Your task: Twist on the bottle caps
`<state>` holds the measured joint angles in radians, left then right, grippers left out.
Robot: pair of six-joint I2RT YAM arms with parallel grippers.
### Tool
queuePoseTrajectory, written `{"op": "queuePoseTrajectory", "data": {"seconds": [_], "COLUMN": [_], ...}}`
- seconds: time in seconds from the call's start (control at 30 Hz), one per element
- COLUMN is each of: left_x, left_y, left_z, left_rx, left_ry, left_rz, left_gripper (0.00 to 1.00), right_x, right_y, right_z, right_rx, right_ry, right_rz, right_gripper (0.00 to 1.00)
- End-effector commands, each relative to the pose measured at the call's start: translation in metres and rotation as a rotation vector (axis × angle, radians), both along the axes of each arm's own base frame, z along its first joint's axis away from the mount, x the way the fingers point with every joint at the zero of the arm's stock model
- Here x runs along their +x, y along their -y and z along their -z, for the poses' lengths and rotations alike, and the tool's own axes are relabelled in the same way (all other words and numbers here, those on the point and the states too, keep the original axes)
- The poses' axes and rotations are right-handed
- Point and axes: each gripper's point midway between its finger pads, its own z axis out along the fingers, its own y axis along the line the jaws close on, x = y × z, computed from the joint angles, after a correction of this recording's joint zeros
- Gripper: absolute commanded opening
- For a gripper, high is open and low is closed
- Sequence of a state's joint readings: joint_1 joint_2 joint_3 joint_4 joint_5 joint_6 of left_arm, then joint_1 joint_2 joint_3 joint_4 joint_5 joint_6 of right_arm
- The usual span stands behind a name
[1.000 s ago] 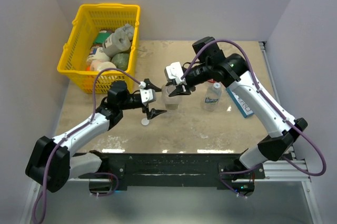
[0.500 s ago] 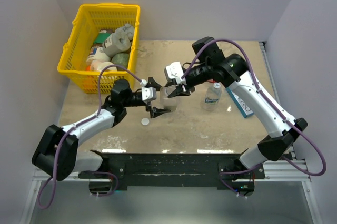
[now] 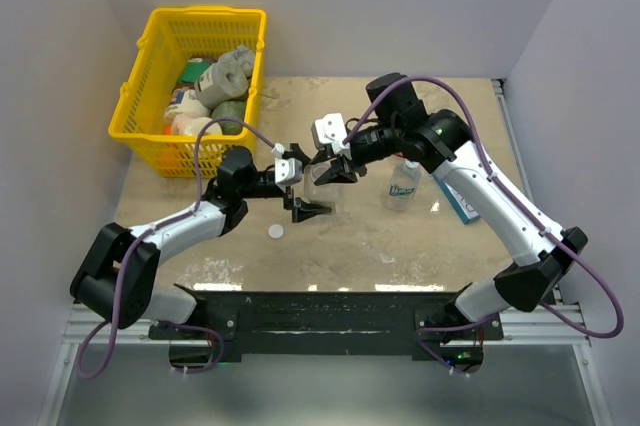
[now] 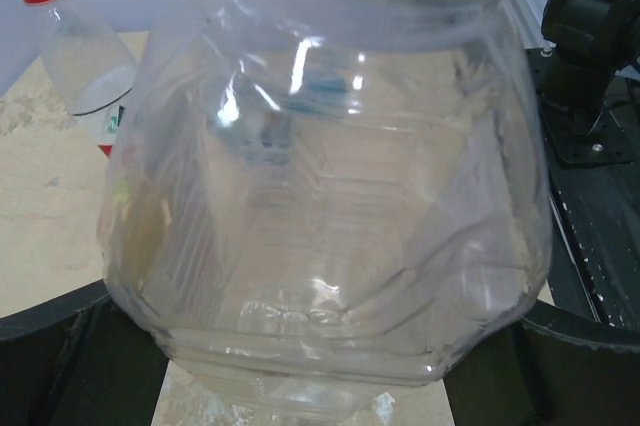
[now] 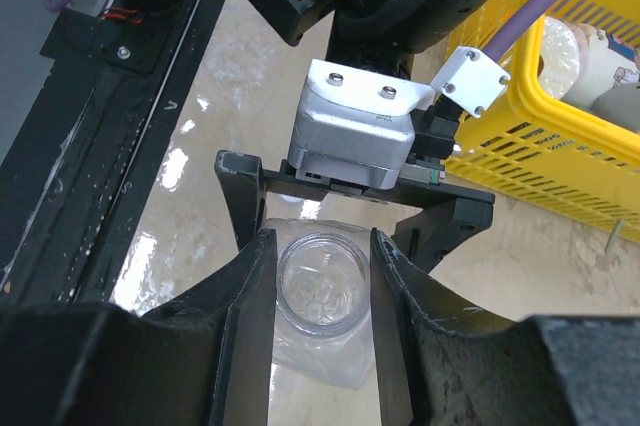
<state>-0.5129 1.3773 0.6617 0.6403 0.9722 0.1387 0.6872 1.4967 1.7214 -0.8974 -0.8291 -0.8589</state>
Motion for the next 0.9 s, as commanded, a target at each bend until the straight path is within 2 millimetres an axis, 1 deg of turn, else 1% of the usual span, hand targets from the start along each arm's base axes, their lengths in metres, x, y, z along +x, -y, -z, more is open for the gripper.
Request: {"op": "queuePoseTrajectory", "data": {"seconds": [0.0,0.07,0.1,0.17,0.2,0.27,0.3,0.37,0.4,0.43,0.5,0.53,0.57,0.6,0.63,0.67,0.7,0.73,0.77,0.8,0.83,0.87], "left_x": [-0.014,-0.018,-0.020,-0.019,-0.019,-0.018,-0.019,-0.019,-0.020,-0.020,-0.021,-0.020,-0.021,-0.020,-0.017,-0.018,-0.013,-0.011,-0.013,-0.009,-0.006,-0.006], "left_y": [0.008,0.007,0.008,0.010,0.010,0.011,0.011,0.011,0.010,0.009,0.008,0.007,0.006,0.005,0.003,0.002,0.000,-0.002,-0.008,-0.013,-0.018,-0.026], "left_z": [-0.035,-0.031,-0.031,-0.029,-0.030,-0.030,-0.030,-0.030,-0.030,-0.030,-0.028,-0.027,-0.023,-0.023,-0.022,-0.016,-0.014,-0.011,-0.001,-0.001,0.003,0.014], "left_rx": [-0.055,-0.050,-0.054,-0.056,-0.058,-0.059,-0.058,-0.055,-0.049,-0.045,-0.028,-0.019,-0.003,0.004,0.013,0.037,0.054,0.074,0.117,0.144,0.167,0.210], "left_ry": [0.051,0.033,0.026,0.013,0.019,0.023,0.023,0.019,0.012,0.014,0.003,0.027,0.016,0.025,0.050,0.024,0.025,0.036,-0.008,0.007,0.011,-0.030], "left_rz": [0.103,0.122,0.135,0.138,0.142,0.148,0.152,0.152,0.151,0.152,0.149,0.147,0.145,0.129,0.120,0.112,0.073,0.057,0.043,-0.002,-0.042,-0.085], "left_gripper": [0.99,0.99,0.99,0.97,0.96,0.90,0.87,0.79,0.75,0.68,0.61,0.49,0.42,0.31,0.10,0.00,0.00,0.00,0.00,0.00,0.00,0.00], "right_x": [0.005,0.007,0.007,0.008,0.009,0.013,0.016,0.020,0.020,0.020,0.020,0.021,0.022,0.021,0.027,0.031,0.034,0.042,0.044,0.047,0.051,0.057], "right_y": [-0.003,-0.002,-0.003,-0.003,-0.004,-0.004,-0.004,-0.002,-0.002,-0.001,0.003,0.005,0.006,0.008,0.010,0.011,0.013,0.017,0.019,0.021,0.024,0.029], "right_z": [-0.044,-0.055,-0.051,-0.054,-0.049,-0.057,-0.055,-0.056,-0.053,-0.052,-0.047,-0.045,-0.043,-0.040,-0.039,-0.038,-0.042,-0.050,-0.068,-0.078,-0.091,-0.099], "right_rx": [0.122,0.162,0.161,0.179,0.179,0.211,0.211,0.213,0.209,0.205,0.197,0.190,0.183,0.178,0.177,0.170,0.174,0.185,0.211,0.230,0.264,0.279], "right_ry": [0.082,0.073,0.062,0.049,0.035,0.041,0.034,0.038,0.035,0.035,0.032,0.033,0.043,0.046,0.057,0.062,0.073,0.092,0.121,0.136,0.138,0.152], "right_rz": [0.043,0.074,0.078,0.095,0.103,0.126,0.140,0.151,0.157,0.160,0.168,0.176,0.179,0.188,0.222,0.246,0.270,0.325,0.346,0.372,0.416,0.470], "right_gripper": [0.00,0.00,0.00,0.00,0.00,0.00,0.00,0.00,0.00,0.00,0.00,0.00,0.00,0.00,0.06,0.15,0.36,0.44,0.51,0.64,0.70,0.76]}}
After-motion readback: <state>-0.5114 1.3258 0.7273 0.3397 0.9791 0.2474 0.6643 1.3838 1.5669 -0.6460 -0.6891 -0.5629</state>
